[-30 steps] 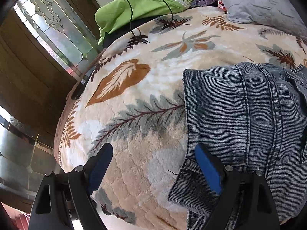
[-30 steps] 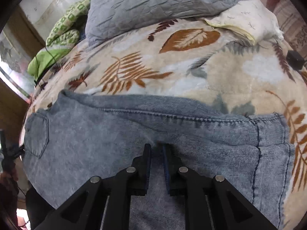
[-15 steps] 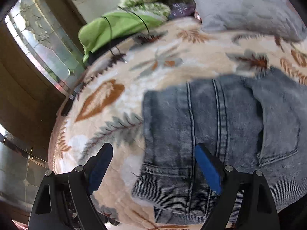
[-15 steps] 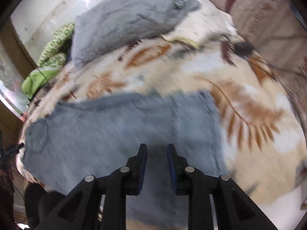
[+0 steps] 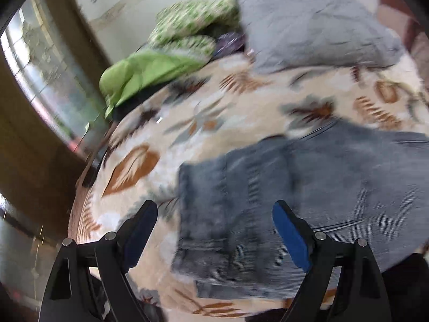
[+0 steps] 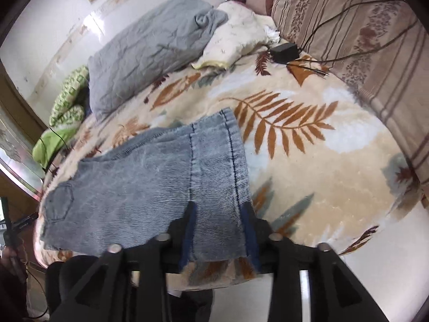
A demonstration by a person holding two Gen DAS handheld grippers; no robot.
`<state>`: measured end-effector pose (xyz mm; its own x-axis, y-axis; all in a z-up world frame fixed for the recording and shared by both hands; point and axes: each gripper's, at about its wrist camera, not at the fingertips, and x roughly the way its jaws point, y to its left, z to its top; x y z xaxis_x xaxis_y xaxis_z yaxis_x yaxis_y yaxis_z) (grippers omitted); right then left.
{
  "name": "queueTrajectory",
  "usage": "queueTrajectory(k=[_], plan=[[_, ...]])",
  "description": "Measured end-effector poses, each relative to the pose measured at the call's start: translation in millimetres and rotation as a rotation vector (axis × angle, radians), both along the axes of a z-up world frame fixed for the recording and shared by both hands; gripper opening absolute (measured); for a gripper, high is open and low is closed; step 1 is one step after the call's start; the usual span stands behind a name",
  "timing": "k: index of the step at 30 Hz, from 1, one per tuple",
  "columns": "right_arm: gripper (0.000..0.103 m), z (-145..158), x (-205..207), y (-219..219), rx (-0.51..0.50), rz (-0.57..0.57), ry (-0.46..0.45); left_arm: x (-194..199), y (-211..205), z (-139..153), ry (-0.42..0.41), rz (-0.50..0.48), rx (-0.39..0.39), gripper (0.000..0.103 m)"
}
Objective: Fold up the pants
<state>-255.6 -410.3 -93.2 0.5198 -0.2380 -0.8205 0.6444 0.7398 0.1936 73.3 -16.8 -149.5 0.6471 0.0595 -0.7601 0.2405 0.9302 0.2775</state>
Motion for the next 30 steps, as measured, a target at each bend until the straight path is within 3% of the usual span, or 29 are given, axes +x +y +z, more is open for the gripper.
queueTrajectory(k=[4, 11, 30], plan=[[0.065, -1, -8, 10, 0.022, -0.015, -0.033, -16, -19, 21, -0.039, -0.062, -0.015, 0.088], [0.065, 1, -13, 20, 0.041, -0.008, -0.071, -28, -16, 36, -0.05, -0.064, -0.06, 0.088], [0.065, 18, 35, 57, 0.032, 0.094, -0.114, -55, -21, 72, -0.126, -0.093, -0.102, 0.088]])
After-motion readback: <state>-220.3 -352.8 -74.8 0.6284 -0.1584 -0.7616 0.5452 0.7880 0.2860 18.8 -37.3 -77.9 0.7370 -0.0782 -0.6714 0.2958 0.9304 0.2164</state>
